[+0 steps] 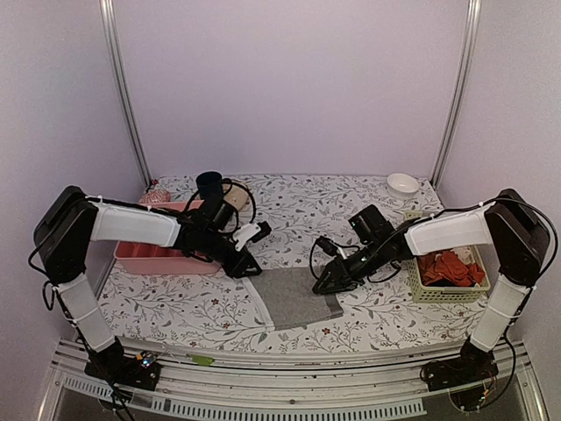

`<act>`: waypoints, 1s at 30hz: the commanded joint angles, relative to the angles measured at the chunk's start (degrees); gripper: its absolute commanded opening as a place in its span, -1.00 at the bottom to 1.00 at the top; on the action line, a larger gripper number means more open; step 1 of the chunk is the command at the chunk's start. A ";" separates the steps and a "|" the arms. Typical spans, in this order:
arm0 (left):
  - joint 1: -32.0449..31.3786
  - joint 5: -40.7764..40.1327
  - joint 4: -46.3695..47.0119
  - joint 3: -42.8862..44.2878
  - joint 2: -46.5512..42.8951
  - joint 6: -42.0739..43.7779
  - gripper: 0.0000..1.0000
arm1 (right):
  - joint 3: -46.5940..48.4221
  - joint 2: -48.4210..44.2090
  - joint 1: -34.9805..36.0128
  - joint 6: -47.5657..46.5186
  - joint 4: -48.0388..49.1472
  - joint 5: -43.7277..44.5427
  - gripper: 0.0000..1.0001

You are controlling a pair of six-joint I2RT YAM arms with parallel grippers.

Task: Roll the underwear
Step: Move the underwear to the center of the board, then adjust the underwear at the center of the board.

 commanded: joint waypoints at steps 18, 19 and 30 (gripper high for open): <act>-16.21 3.07 -1.14 -5.41 1.45 0.06 -0.67 | -0.15 6.89 2.75 -6.73 -9.08 6.28 -0.60; -16.21 2.77 -2.19 -4.95 1.53 0.29 -0.68 | -0.34 6.76 3.40 -6.52 -9.06 6.30 -0.60; -17.23 -8.21 -19.03 -3.99 -0.58 10.86 -0.82 | -3.67 4.88 5.69 -2.58 -6.90 6.70 -0.60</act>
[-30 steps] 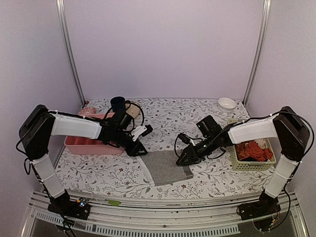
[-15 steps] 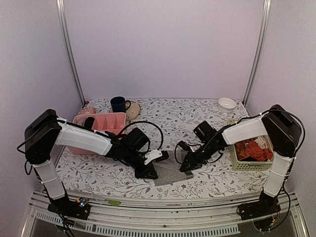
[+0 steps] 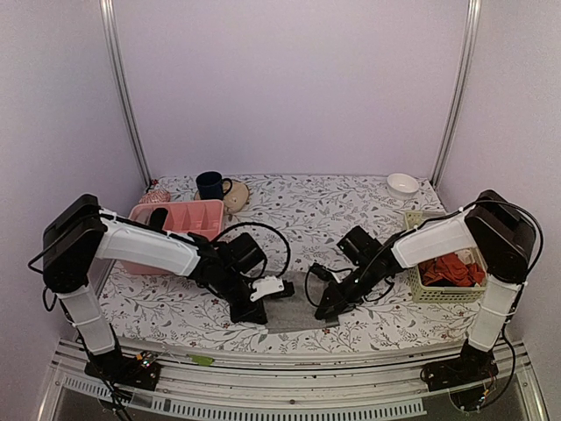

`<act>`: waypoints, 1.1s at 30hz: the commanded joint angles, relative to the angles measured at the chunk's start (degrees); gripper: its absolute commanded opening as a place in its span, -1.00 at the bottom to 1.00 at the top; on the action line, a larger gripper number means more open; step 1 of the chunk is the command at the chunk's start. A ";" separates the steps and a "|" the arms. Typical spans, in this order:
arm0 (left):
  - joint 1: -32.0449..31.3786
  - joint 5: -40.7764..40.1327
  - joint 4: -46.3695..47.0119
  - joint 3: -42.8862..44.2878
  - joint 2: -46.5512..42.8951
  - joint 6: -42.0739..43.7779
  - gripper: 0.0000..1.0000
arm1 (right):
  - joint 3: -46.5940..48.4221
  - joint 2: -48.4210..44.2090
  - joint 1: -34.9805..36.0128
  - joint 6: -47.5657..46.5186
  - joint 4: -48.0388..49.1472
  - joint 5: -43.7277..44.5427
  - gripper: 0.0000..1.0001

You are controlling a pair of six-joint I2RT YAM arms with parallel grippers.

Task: Roll the underwear
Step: Adjust the underwear at the center of the board, then move the underwear to the center of the board.

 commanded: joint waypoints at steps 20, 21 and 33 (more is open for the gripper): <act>-2.72 -0.39 10.35 -11.14 -20.02 4.62 -0.25 | -5.74 -24.46 5.88 -18.96 -0.05 10.76 -0.36; -3.48 -0.72 11.49 -12.40 -20.74 5.00 -0.25 | -6.72 -25.72 6.80 -21.59 0.68 12.06 -0.37; -8.53 -7.65 20.70 -18.64 -18.78 8.60 -0.27 | -15.59 -25.22 8.86 -40.43 10.23 18.24 -0.47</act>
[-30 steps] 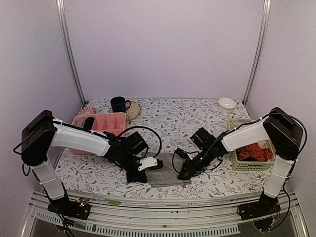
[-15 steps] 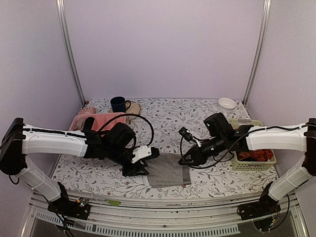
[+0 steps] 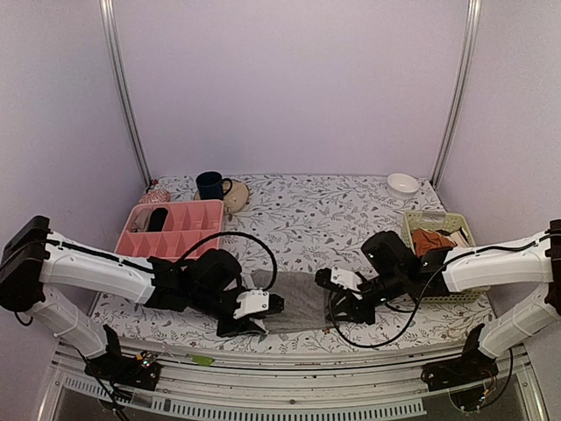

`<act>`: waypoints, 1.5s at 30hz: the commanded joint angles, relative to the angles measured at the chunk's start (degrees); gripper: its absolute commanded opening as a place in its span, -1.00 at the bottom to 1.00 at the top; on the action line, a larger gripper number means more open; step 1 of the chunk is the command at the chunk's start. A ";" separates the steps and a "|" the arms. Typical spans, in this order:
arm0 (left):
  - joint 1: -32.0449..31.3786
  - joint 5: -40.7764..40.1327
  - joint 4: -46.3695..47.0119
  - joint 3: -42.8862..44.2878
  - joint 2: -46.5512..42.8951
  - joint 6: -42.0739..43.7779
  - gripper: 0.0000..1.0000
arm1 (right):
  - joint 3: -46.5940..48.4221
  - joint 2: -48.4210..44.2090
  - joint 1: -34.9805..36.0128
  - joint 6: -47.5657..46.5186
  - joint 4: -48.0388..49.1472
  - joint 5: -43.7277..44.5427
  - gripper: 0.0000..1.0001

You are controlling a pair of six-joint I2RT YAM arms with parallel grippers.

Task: Roll the underwear
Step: Move the underwear to the center of the board.

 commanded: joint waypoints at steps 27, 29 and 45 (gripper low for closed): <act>-2.92 -2.82 5.07 -0.73 5.46 1.99 -0.40 | 5.31 10.24 0.88 -9.90 -6.11 12.81 -1.00; -3.03 -2.85 5.35 -0.58 5.73 1.93 -0.40 | 4.52 9.73 0.90 -10.19 -6.40 12.65 -1.00; -6.00 -11.96 5.74 2.60 11.14 4.47 -0.43 | 3.92 13.80 0.91 -8.72 -5.42 11.80 -1.00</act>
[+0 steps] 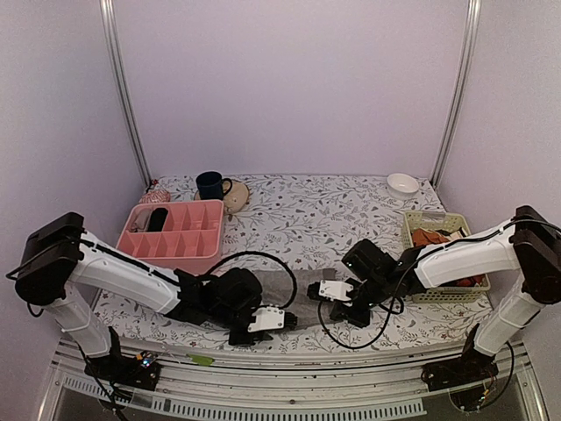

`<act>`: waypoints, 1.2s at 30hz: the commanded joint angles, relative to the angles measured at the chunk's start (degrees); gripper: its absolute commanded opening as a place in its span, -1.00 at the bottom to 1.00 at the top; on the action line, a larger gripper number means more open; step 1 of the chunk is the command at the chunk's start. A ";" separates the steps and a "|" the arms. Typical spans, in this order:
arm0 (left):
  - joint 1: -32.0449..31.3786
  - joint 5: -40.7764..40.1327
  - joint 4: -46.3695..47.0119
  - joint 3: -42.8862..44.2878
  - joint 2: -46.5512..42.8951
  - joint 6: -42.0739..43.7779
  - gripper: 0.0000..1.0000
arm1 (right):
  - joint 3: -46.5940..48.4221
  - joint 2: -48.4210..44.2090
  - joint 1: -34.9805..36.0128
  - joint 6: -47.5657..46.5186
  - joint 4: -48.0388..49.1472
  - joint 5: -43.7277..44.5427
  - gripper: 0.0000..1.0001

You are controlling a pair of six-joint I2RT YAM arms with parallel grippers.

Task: Roll the underwear
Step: Move the underwear to the center of the board.

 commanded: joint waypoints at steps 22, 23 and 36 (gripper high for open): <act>-0.76 -0.67 -13.79 -0.22 -6.15 4.25 -1.00 | -7.57 -17.68 0.61 4.30 3.04 -0.51 -0.50; -0.65 -0.58 -13.80 -0.90 -6.53 4.39 -1.00 | -7.96 -18.66 1.07 4.19 3.47 -0.71 -0.46; 1.10 0.78 -12.62 -3.61 -8.43 5.11 -1.00 | -6.47 -8.67 11.39 1.38 9.06 -1.14 -0.19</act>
